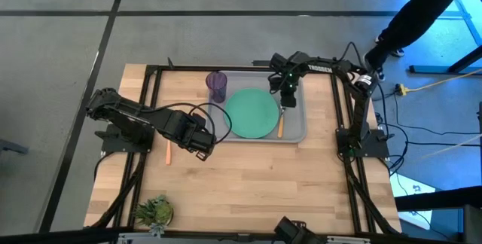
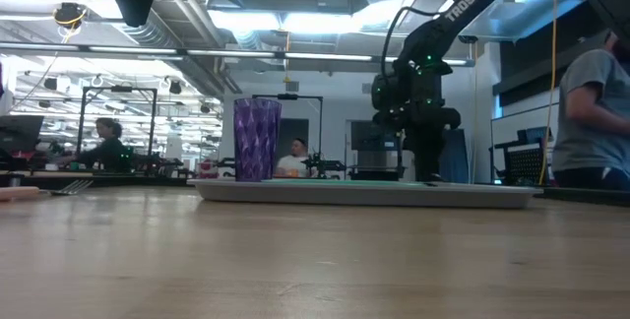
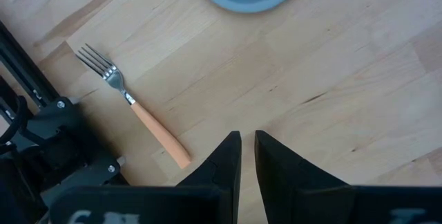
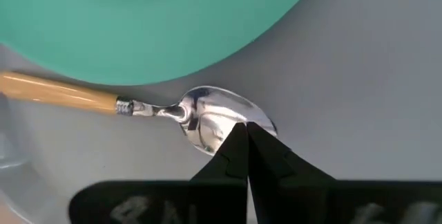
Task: Pick and place plate/cup/fork/spoon on tray
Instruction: Put the yellow spoon on the gray tray to the right of the green plate
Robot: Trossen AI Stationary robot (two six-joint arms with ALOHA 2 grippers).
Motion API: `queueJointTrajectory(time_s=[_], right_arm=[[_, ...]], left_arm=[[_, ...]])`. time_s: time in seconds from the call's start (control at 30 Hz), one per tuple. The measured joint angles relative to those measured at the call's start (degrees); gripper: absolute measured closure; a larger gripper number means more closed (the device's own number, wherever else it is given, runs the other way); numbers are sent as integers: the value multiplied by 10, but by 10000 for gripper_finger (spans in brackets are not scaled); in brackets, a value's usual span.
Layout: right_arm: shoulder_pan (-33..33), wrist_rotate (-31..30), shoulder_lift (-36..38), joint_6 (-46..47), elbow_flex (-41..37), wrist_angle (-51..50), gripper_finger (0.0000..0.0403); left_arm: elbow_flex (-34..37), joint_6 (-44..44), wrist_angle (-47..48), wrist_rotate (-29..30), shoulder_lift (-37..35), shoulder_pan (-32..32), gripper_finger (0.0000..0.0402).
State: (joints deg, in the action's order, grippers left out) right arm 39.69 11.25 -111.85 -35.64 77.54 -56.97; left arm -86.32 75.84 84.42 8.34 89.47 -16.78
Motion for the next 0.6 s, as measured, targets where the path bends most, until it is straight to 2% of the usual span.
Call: queueJointTrajectory(time_s=[0.3,0.6], right_arm=[[3,5,-30,0,0,6,403],[6,-27,-30,0,0,30,403]], left_arm=[[0,0,0,0,0,0,365],[0,0,0,0,0,0,365]])
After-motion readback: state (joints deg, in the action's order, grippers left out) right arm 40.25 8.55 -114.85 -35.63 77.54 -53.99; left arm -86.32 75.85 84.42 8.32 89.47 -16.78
